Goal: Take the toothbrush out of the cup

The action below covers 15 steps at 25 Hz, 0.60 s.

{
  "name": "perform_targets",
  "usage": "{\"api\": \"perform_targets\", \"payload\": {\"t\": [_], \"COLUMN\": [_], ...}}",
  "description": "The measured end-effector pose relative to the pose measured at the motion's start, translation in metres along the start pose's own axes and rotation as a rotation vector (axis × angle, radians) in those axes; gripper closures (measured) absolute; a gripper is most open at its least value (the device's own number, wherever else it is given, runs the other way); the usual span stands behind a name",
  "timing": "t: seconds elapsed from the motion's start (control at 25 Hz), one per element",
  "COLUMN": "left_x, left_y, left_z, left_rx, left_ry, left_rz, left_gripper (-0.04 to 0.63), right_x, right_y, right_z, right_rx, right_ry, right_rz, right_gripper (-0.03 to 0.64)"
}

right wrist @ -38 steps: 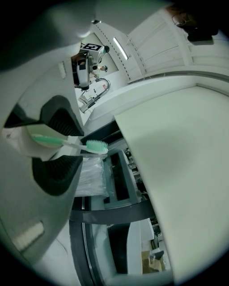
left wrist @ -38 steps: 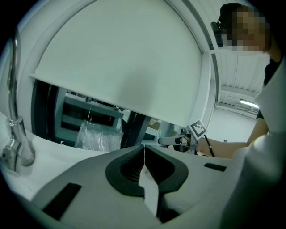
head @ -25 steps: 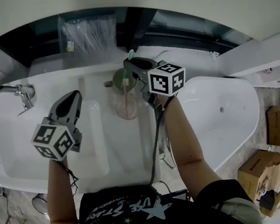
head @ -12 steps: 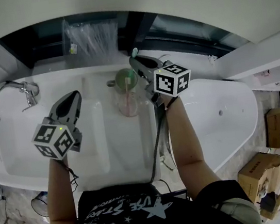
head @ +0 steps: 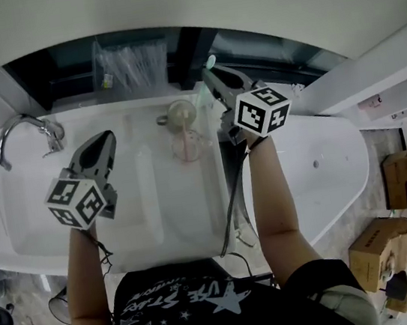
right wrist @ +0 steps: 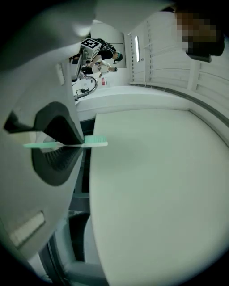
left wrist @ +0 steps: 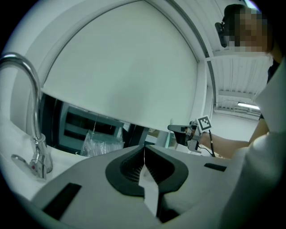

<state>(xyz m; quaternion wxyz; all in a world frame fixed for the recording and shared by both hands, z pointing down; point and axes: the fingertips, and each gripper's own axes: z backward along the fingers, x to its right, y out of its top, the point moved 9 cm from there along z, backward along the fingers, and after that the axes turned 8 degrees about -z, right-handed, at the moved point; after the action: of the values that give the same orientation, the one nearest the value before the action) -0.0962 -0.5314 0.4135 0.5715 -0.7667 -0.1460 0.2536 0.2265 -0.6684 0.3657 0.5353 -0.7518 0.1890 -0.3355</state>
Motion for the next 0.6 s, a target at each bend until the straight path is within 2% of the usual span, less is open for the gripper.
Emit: {"api": "perform_targets", "payload": {"t": [0.32,0.6], "left_x": [0.004,0.013], "left_y": [0.012,0.004], "left_z": [0.041,0.084], "left_rx": [0.039,0.046], "left_ry": [-0.059,-0.101], "left_rz": [-0.025,-0.019], "left_gripper": [0.586,0.586], "right_x": [-0.043,-0.096], "right_y": [0.027,0.002], "right_z": [0.051,0.086], "right_rx": [0.098,0.091], "right_ry": [-0.073,-0.103], "right_rz": [0.036,0.006], "right_gripper": [0.604,0.604]}}
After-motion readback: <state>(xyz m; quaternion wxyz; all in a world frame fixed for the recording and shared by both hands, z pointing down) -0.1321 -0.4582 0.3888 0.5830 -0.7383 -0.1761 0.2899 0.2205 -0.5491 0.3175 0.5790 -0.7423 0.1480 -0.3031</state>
